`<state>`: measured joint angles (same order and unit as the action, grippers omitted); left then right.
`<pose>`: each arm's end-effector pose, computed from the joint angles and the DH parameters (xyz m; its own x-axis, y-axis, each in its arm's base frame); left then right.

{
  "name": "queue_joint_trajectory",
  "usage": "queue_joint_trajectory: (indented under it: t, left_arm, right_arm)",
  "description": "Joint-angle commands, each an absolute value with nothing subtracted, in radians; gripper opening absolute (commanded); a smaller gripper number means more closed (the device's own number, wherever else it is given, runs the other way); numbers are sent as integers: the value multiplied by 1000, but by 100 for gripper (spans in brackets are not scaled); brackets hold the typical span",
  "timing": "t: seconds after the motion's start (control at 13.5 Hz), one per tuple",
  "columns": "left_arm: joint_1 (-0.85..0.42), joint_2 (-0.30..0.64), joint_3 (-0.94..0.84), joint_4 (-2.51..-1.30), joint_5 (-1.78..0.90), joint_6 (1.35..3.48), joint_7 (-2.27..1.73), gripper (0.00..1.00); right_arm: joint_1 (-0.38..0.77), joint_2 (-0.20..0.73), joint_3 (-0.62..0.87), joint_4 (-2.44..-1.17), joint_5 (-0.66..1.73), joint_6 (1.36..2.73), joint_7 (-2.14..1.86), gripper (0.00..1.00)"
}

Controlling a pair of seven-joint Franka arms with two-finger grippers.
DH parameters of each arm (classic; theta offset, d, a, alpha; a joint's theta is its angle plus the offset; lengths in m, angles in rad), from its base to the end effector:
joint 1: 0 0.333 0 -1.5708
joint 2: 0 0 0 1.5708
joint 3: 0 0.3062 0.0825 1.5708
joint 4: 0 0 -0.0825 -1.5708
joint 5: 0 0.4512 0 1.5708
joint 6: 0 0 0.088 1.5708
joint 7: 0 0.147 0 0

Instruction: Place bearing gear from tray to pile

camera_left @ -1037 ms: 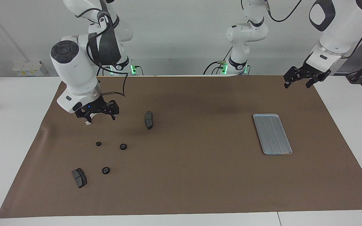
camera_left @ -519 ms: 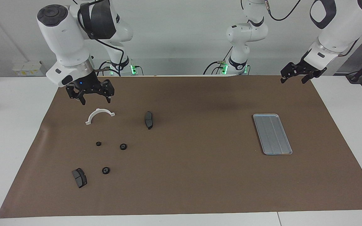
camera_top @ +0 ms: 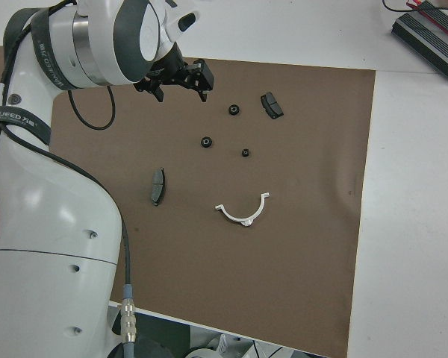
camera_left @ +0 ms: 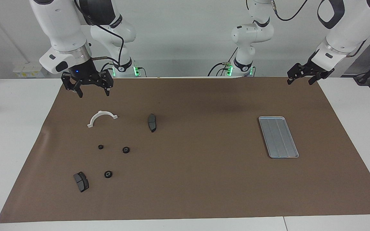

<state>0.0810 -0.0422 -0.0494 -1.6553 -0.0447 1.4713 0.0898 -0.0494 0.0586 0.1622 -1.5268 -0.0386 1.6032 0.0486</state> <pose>0.5901 0.0113 0.5479 0.9886 -0.0625 -0.1369 -0.0554 -0.9969 0.0551 0.6399 0.0645 0.5649 0.9977 0.0650 0.0199 0.0644 -0.9975 0.0282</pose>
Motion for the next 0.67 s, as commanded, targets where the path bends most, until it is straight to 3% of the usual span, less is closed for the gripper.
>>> queue_joint_trajectory:
  t: [0.0,0.59]
  left_arm:
    - [81,-64,-54,-1675,-57,1460,92,100]
    - [72,-89,-67,-1701,-67,1477,95,100]
  right_arm:
    - [-84,38,169,-1558,-23,1582,66,100]
    - [-107,38,169,-1554,-23,1560,66,100]
